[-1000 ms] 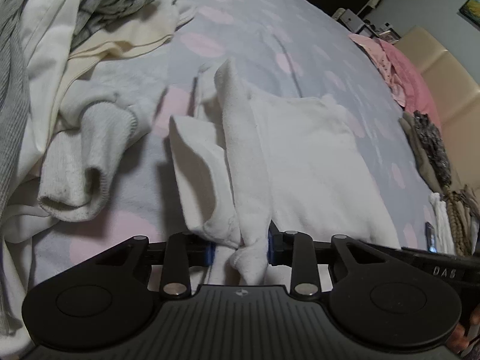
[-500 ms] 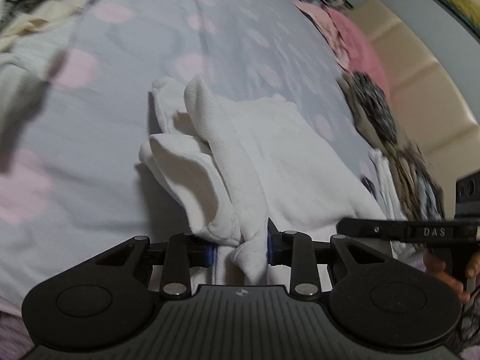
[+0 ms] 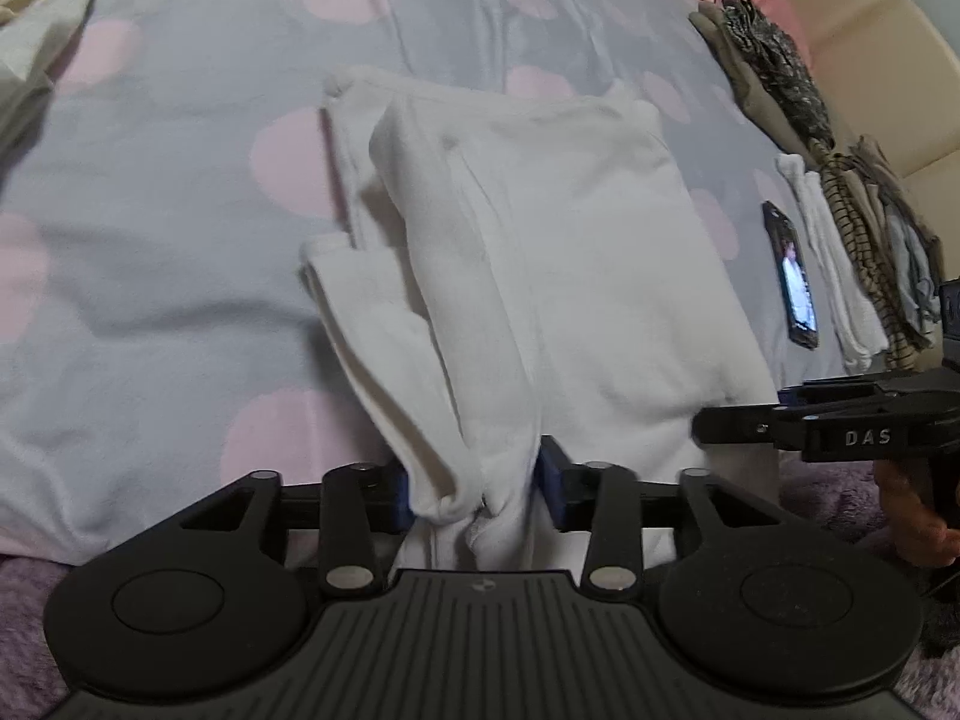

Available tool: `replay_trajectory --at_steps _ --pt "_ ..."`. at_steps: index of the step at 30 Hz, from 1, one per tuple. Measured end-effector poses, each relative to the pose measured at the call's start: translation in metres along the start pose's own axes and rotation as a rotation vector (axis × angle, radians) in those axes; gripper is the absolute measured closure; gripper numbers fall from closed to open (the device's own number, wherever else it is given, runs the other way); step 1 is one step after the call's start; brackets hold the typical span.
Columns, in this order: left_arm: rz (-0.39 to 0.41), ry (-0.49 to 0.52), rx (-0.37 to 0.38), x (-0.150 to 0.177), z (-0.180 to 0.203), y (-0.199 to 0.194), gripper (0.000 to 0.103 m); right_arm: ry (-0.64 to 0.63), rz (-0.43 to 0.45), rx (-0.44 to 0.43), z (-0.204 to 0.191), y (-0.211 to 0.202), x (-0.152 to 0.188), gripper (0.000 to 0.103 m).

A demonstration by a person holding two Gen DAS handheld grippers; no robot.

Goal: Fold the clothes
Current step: 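Pinch the folded white sweatshirt edge with both tools, then regrip the sweatshirt edge with both tools and close them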

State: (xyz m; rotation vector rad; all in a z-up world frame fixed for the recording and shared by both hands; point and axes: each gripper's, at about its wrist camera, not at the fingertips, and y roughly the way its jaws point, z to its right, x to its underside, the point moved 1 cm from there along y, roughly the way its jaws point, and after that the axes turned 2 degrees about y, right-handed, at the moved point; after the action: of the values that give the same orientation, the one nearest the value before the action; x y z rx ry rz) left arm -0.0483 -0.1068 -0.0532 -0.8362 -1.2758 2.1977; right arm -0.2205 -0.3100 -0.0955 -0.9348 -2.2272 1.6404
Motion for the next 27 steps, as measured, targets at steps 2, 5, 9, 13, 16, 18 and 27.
replay_trajectory --at_steps 2,5,9,13,16,18,27 --pt "0.040 0.016 -0.025 -0.003 -0.005 -0.012 0.045 0.032 0.008 0.000 0.005 -0.007 -0.004 0.056" --pt "0.094 0.009 -0.038 -0.020 -0.013 -0.022 0.042 0.084 0.017 -0.043 0.013 -0.021 -0.016 0.051" --pt "0.113 -0.016 -0.001 -0.041 -0.023 -0.010 0.039 0.056 0.056 -0.033 0.011 -0.033 -0.039 0.046" --pt "0.150 -0.023 0.015 -0.060 -0.036 0.007 0.039 0.050 0.057 -0.043 0.015 -0.025 -0.062 0.045" --pt "0.149 -0.027 0.037 -0.064 -0.041 0.019 0.039 0.058 0.060 -0.044 0.020 -0.012 -0.076 0.045" --pt "0.147 -0.030 0.053 -0.066 -0.044 0.026 0.044 0.063 0.067 -0.041 0.023 -0.004 -0.083 0.045" --pt "0.193 -0.009 0.119 -0.075 -0.049 0.045 0.065 0.078 0.099 -0.081 0.025 0.023 -0.096 0.048"
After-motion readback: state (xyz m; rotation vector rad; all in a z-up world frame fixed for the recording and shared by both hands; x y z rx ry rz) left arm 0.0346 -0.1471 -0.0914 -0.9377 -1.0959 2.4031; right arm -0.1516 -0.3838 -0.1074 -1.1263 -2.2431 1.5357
